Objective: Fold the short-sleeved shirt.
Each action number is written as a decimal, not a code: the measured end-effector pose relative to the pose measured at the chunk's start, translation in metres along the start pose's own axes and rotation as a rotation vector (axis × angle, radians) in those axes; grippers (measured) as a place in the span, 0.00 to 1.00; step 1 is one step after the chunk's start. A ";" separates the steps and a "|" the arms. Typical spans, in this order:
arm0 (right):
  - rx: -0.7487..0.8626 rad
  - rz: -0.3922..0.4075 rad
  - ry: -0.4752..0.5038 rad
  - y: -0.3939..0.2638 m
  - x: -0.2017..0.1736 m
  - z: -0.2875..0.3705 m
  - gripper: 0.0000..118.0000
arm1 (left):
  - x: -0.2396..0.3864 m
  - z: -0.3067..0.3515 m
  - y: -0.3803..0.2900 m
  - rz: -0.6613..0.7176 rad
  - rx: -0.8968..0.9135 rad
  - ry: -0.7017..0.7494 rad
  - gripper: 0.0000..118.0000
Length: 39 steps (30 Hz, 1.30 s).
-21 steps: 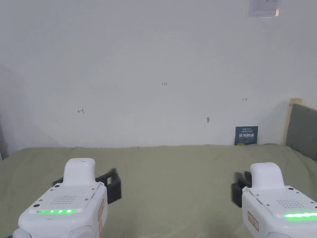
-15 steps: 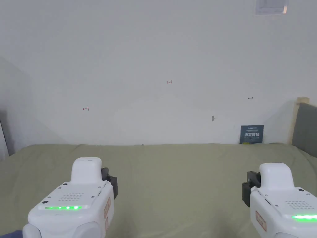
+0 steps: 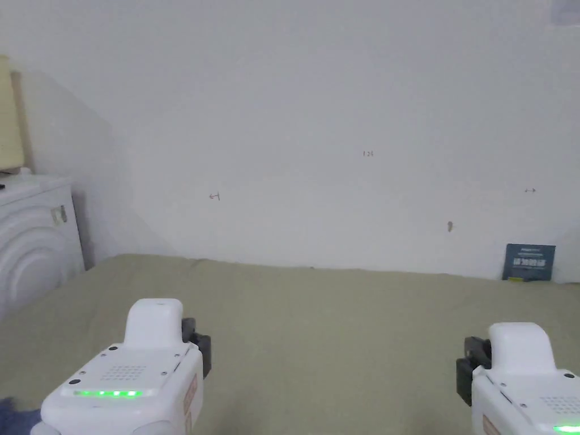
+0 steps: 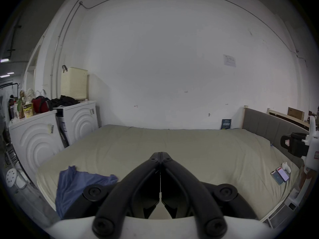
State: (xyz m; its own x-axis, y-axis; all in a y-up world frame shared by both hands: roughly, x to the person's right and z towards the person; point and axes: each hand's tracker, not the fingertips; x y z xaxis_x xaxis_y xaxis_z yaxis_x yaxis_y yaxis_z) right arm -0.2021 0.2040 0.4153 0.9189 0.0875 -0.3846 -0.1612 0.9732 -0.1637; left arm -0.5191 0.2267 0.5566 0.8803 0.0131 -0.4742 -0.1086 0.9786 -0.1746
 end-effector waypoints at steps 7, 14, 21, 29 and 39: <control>0.013 0.008 0.220 0.009 -0.084 -0.025 0.00 | -0.086 0.036 -0.006 0.041 -0.009 0.214 0.00; 0.022 0.021 0.341 0.010 -0.144 -0.031 0.00 | -0.145 0.079 -0.013 0.073 -0.016 0.376 0.00; -0.005 0.021 0.382 0.003 -0.162 -0.039 0.00 | -0.165 0.086 -0.023 0.078 -0.044 0.427 0.00; -0.038 0.038 0.390 -0.004 -0.170 -0.052 0.00 | -0.178 0.063 -0.040 0.079 -0.117 0.425 0.00; -0.126 0.073 0.404 -0.036 -0.185 -0.070 0.00 | -0.220 -0.041 -0.102 0.207 -0.413 0.338 0.00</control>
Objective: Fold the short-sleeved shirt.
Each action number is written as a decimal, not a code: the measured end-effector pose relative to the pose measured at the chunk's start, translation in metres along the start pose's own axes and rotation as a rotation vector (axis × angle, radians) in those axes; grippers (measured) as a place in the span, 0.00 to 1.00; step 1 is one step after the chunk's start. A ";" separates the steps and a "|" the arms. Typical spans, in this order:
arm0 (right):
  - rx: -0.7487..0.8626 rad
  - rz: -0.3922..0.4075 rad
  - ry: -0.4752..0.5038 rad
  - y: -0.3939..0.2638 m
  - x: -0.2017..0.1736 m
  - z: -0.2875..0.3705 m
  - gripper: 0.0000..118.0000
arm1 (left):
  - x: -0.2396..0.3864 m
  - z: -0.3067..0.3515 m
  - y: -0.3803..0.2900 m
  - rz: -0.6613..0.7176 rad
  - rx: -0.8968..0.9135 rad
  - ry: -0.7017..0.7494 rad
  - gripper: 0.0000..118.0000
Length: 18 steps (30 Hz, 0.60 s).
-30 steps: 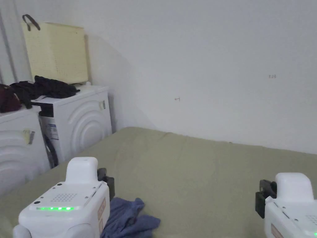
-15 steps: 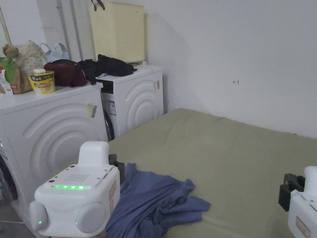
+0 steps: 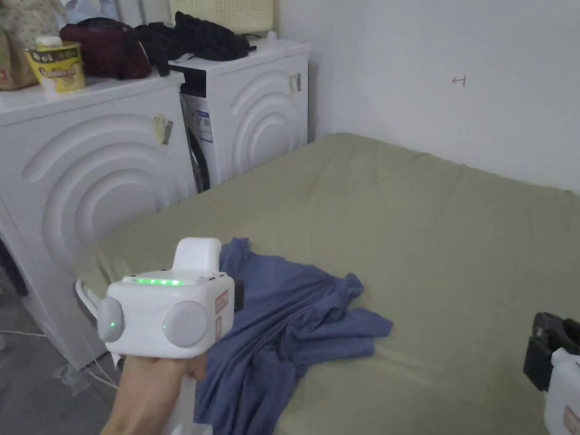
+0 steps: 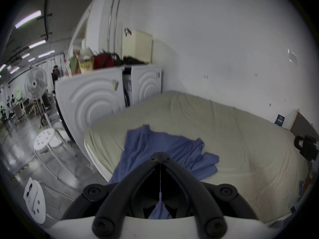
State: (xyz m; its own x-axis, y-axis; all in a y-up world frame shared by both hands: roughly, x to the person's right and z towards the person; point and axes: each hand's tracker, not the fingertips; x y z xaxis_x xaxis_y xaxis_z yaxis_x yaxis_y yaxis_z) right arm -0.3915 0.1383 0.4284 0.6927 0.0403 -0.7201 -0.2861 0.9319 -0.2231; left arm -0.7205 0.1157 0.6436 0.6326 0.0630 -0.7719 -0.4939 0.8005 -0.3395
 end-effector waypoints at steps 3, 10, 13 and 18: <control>-0.037 -0.021 0.003 -0.010 0.001 -0.008 0.00 | 0.004 -0.052 -0.008 -0.023 -0.125 -0.027 0.00; -0.103 -0.036 0.004 -0.029 0.000 -0.026 0.00 | -0.001 -0.139 -0.019 -0.006 -0.346 -0.042 0.00; -0.121 -0.044 0.006 -0.037 -0.001 -0.031 0.00 | 0.000 -0.149 -0.024 -0.028 -0.357 -0.051 0.04; -0.148 -0.044 0.012 -0.045 -0.006 -0.038 0.00 | 0.002 -0.167 -0.032 -0.023 -0.513 -0.149 0.98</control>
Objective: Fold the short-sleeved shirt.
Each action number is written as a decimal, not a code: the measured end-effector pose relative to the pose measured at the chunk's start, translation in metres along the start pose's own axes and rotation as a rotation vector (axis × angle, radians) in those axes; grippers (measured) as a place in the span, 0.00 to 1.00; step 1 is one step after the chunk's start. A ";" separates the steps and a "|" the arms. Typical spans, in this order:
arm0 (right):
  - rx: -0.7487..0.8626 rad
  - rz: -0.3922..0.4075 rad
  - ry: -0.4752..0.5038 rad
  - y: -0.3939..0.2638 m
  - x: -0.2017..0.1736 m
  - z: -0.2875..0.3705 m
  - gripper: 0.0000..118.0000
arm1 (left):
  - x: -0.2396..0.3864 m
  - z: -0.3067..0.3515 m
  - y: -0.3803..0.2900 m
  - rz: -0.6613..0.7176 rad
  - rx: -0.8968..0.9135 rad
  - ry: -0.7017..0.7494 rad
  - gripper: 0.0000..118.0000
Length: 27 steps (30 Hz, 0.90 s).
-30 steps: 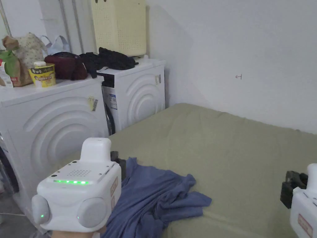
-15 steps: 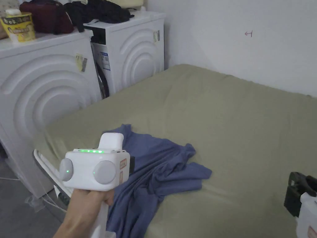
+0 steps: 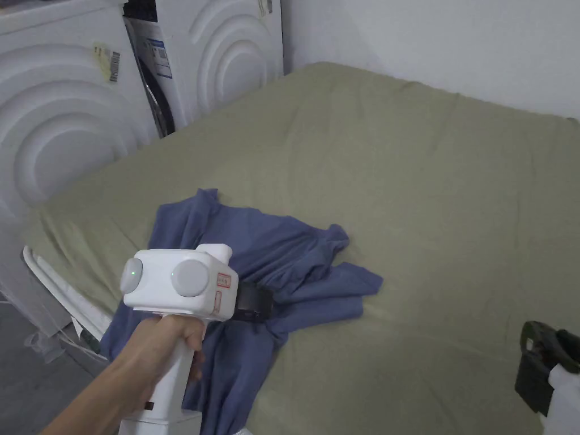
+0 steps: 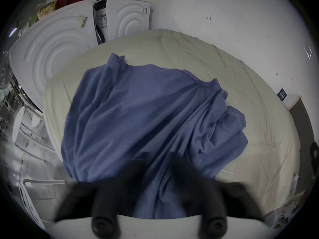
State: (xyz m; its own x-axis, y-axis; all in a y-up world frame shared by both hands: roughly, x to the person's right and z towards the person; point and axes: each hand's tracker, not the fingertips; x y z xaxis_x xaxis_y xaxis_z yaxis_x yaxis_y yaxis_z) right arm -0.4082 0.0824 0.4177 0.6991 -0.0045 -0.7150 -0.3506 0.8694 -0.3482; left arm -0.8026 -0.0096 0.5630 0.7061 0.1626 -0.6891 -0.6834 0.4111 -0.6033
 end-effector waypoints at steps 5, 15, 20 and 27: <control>-0.016 0.000 0.001 -0.006 -0.001 0.001 0.00 | 0.015 -0.024 0.005 -0.109 -0.045 0.096 0.97; -0.036 -0.023 -0.028 -0.018 0.023 0.025 0.00 | 0.028 0.004 0.016 -0.096 -0.002 0.113 0.02; -0.009 -0.038 -0.084 -0.019 0.050 0.058 0.00 | 0.040 0.018 0.002 -0.115 0.047 0.096 0.02; 0.039 -0.065 -0.196 -0.017 0.102 0.113 0.00 | 0.131 0.048 0.014 -0.178 0.133 0.025 0.02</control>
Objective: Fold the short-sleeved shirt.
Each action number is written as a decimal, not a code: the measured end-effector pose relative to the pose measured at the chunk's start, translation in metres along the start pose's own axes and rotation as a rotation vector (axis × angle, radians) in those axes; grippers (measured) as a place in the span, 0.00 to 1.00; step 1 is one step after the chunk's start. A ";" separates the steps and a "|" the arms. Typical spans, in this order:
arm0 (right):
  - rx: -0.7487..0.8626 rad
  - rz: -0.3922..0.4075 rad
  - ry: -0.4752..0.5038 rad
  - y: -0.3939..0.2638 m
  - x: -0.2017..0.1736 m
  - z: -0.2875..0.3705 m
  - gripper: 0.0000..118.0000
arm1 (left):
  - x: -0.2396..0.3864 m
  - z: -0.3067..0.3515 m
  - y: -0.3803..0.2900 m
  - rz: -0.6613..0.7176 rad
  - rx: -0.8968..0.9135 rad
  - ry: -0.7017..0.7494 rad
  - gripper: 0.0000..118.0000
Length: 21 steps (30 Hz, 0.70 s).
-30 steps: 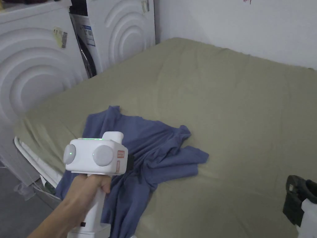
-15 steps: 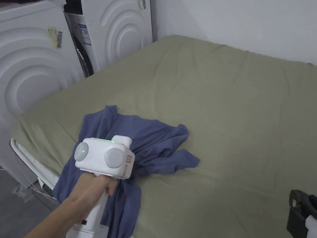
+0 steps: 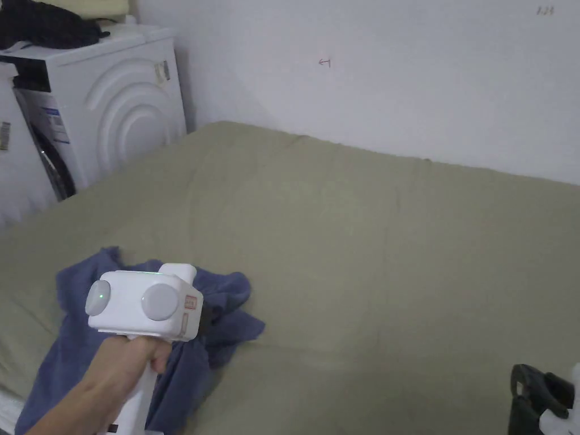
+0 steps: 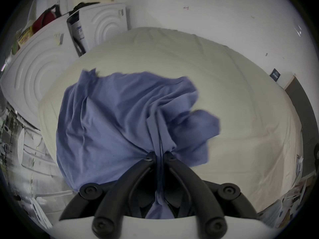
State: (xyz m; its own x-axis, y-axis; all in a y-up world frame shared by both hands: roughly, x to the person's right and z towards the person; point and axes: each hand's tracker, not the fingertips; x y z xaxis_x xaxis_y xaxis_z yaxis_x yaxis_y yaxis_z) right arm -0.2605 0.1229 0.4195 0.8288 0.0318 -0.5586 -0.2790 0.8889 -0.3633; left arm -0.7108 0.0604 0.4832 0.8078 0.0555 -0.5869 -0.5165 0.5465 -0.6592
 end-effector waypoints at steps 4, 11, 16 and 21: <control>0.004 -0.033 -0.073 -0.001 0.041 0.022 0.00 | 0.082 0.008 0.026 -0.079 0.057 -0.110 0.02; -0.029 -0.055 -0.238 -0.019 0.106 0.052 0.00 | 0.263 0.019 0.061 -0.257 0.110 -0.365 0.02; -0.066 -0.121 -0.318 -0.036 0.145 0.059 0.00 | 0.385 0.009 0.055 -0.364 0.082 -0.543 0.02; -0.099 -0.157 -0.356 -0.051 0.172 0.055 0.00 | 0.476 0.007 0.012 -0.470 0.023 -0.692 0.02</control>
State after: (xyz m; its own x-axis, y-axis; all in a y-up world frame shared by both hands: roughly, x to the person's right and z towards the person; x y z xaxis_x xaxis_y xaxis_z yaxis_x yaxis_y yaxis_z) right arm -0.0770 0.1084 0.3833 0.9764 0.0710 -0.2040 -0.1668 0.8478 -0.5034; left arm -0.3304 0.0988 0.1992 0.9335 0.3139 0.1732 -0.0823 0.6578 -0.7487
